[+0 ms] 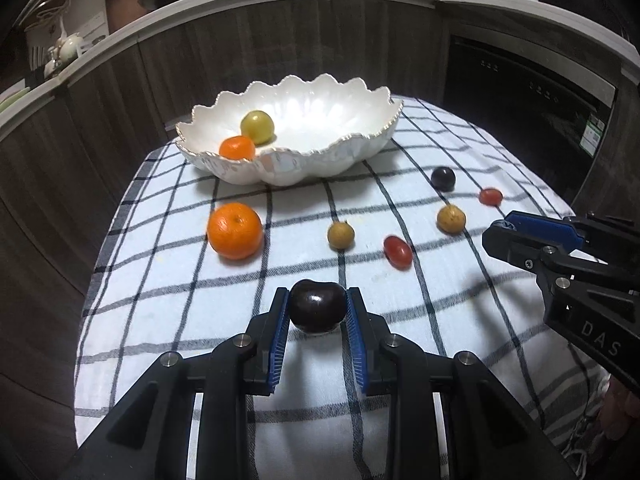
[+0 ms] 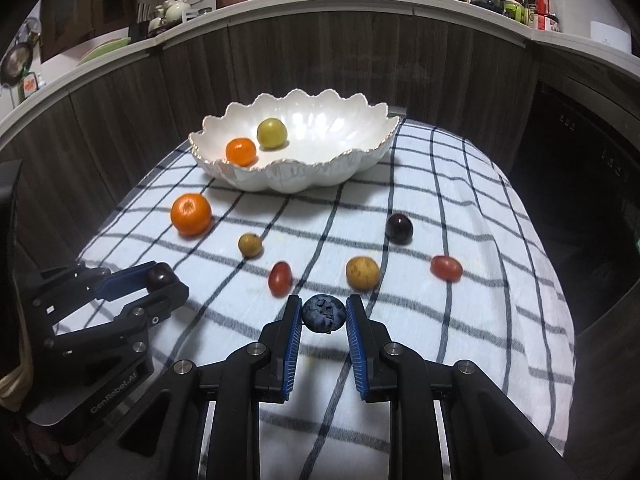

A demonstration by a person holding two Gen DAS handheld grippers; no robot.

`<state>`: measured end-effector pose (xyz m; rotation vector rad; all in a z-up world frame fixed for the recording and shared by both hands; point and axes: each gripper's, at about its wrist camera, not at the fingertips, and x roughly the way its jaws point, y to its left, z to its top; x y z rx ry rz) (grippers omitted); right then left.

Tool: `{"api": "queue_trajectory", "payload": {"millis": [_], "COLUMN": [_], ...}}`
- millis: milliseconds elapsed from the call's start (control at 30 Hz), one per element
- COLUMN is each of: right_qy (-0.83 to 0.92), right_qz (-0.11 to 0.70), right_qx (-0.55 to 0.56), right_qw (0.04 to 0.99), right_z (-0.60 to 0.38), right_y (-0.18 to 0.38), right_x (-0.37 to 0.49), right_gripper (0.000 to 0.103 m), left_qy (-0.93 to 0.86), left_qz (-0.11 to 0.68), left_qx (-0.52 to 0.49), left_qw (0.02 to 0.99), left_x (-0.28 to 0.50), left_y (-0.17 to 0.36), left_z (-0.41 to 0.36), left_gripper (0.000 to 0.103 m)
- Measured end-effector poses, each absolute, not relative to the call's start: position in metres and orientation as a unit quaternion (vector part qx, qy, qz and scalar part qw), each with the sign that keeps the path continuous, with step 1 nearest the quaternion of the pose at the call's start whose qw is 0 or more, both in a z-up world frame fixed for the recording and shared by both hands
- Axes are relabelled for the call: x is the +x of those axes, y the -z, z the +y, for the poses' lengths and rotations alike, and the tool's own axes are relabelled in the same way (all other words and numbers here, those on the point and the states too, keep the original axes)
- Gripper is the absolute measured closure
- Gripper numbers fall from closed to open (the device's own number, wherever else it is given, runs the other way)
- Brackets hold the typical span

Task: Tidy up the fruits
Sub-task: 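Lift the dark plum with the left gripper while the right gripper carries the blueberry over the bowl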

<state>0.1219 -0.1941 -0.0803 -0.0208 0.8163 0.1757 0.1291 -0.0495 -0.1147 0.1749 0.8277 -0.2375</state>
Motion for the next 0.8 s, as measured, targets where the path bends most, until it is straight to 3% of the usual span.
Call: {"api": "queue_trajectory", "payload": {"millis": [800], "right_qy": [-0.081], "right_qz": [0.352], "right_qx": [0.001], "right_qw": [0.932], "right_z": [-0.2], "right_y": [0.037], "right_x": [0.177], "right_gripper": [0.079], "left_qy": [0.079], "left_qz": [0.38], "left_qx": [0.042], "left_qw": [0.921], "left_x": [0.179], "left_y": [0.07], "left_z": [-0.041], "left_gripper": [0.075]}}
